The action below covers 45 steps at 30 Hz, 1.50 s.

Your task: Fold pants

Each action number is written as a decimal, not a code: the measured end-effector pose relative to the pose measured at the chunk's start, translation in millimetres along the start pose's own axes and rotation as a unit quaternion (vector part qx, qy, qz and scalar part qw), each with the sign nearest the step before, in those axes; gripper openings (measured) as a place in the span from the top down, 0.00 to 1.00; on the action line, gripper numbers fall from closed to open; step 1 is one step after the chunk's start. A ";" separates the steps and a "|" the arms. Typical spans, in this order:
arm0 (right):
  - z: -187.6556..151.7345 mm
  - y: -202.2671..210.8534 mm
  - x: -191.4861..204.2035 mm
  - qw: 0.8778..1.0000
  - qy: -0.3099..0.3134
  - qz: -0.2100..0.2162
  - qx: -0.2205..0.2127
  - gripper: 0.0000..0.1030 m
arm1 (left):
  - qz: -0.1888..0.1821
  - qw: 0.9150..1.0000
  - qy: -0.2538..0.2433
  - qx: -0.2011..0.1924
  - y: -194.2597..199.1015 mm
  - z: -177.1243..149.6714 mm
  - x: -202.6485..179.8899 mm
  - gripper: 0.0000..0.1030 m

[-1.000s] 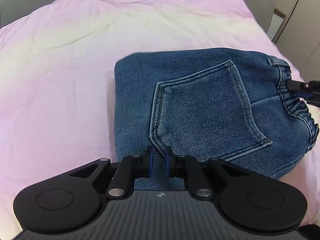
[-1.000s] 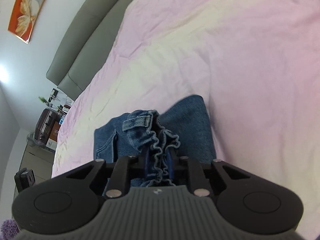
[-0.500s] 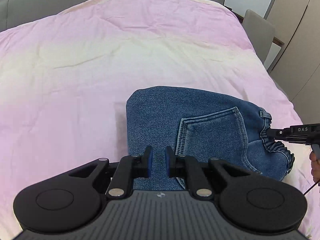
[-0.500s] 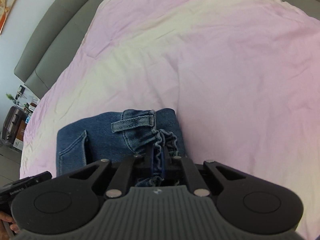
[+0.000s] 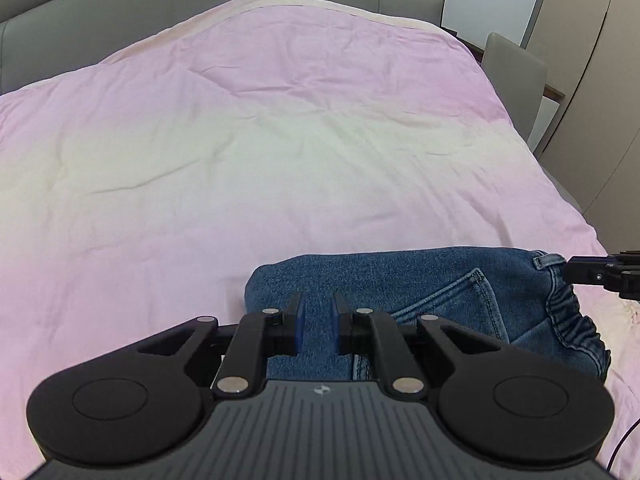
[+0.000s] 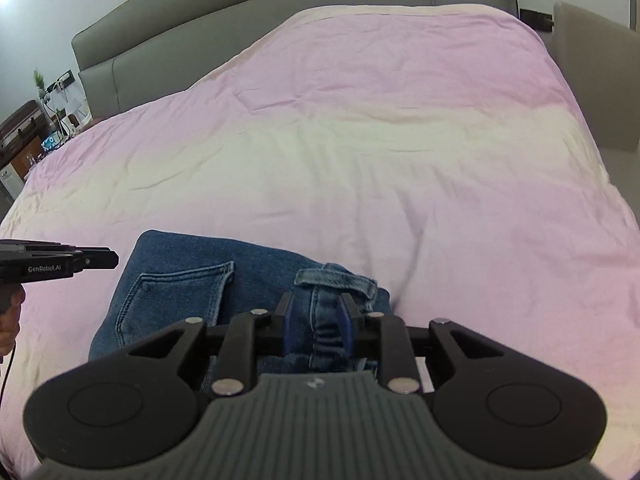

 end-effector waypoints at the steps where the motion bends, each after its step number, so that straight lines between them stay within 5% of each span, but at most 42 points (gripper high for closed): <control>1: 0.2 -9.7 -1.5 1.000 -0.006 -0.003 0.005 0.80 | 0.009 1.000 -0.008 0.002 -8.3 0.7 0.3 0.87; 11: -21.3 -64.8 -22.8 0.997 -0.056 -0.026 0.043 0.87 | 0.029 0.997 0.036 0.064 -73.7 -16.9 26.8 0.90; 16: -14.6 -44.7 -11.2 0.998 -0.033 -0.036 0.041 0.86 | 0.055 0.998 0.000 0.040 -42.0 -8.3 13.8 0.89; 18: -14.3 -16.6 -2.2 1.000 -0.014 -0.022 0.015 0.78 | 0.049 0.998 -0.004 0.026 -18.2 -14.7 9.8 0.86; 19: -17.8 -5.1 3.3 1.000 -0.006 -0.013 0.010 0.67 | 0.042 0.999 -0.007 0.018 -4.7 -20.8 6.4 0.86; 27: -77.0 50.0 39.8 0.993 0.113 -0.036 0.006 0.68 | 0.003 1.000 -0.016 0.009 70.3 -91.0 -40.3 0.86; 31: -105.7 47.2 28.0 0.992 0.110 -0.053 0.023 0.69 | 0.018 0.999 -0.044 0.025 70.6 -120.2 -65.9 0.86; 38: -127.2 31.2 13.6 0.996 0.076 -0.050 0.023 0.70 | 0.028 0.998 0.019 0.045 52.0 -147.2 -63.0 0.86; 45: -130.7 27.4 9.5 0.997 0.062 -0.044 0.022 0.70 | 0.049 0.998 0.018 0.040 37.1 -156.5 -63.5 0.86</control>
Point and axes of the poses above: each gripper's, at about its wrist camera, not at the fingertips, and y roughly against the way its jaws point, x to its left, z to its top, the point moved 7 cm from there along -y, roughly the way its jaws point, and after that the axes turned 3 degrees about -z, right-handed, at the moved point
